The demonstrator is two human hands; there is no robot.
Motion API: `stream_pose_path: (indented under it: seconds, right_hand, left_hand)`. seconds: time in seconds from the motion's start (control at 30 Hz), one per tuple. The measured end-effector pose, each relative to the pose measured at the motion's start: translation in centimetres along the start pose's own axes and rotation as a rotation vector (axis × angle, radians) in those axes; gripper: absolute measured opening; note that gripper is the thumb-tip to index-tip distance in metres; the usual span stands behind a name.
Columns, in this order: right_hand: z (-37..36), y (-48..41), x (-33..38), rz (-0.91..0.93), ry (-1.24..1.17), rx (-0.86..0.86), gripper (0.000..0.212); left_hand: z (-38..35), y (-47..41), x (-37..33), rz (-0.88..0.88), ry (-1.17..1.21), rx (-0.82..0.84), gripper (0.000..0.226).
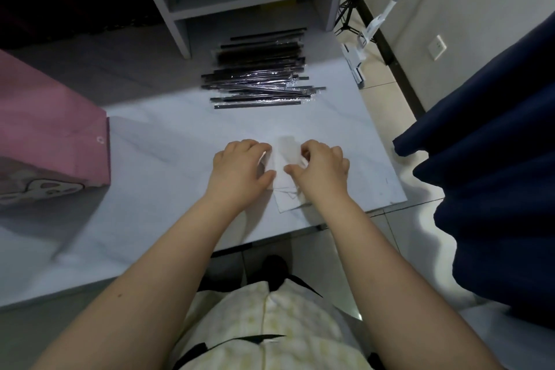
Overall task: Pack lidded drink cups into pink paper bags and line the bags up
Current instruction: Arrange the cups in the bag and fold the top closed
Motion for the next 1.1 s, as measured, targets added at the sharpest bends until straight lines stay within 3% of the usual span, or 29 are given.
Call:
stream_pose_path:
  seconds: [0.17,0.3,0.47,0.67,0.77,0.9,1.1]
  right_hand:
    - [0.2,0.4,0.5,0.099,-0.108,0.002,0.013]
    - [0.5,0.5,1.1,0.091,-0.327,0.07,0.022]
    - [1.7,0.6,4.3,0.151,-0.412,0.089,0.032]
    - [3.9,0.0,10.4,0.367,-0.225,0.114,0.035]
    - [5.3,-0.1,14.2,0.496,-0.131,0.037,0.039]
    - [6.7,0.1,19.4,0.644,0.013,-0.089,0.025]
    - [9.2,0.9,27.8,0.713,-0.076,-0.212,0.022]
  left_hand:
    - [0.3,0.9,0.1,0.018,-0.004,-0.008,0.051]
    - [1.9,1.4,1.3,0.068,-0.006,-0.044,0.052]
    - [5.1,1.9,3.2,0.125,0.007,-0.138,0.05]
    - [12.2,1.7,5.9,0.162,0.033,-0.314,0.06]
    - [16.1,1.6,6.8,0.155,-0.005,-0.396,0.057]
    - [20.2,2.1,8.0,0.138,-0.087,-0.432,0.052]
    - [27.9,5.1,12.4,0.122,-0.102,-0.548,0.048]
Point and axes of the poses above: each hand's wrist, its own y-axis away from the middle knuckle, its own z-axis out of the back of the hand, x = y × z, the point moved 4 cm from there along -y, towards the middle knuckle, and after that the axes turned 3 degrees about y, right-handed, at the moved point
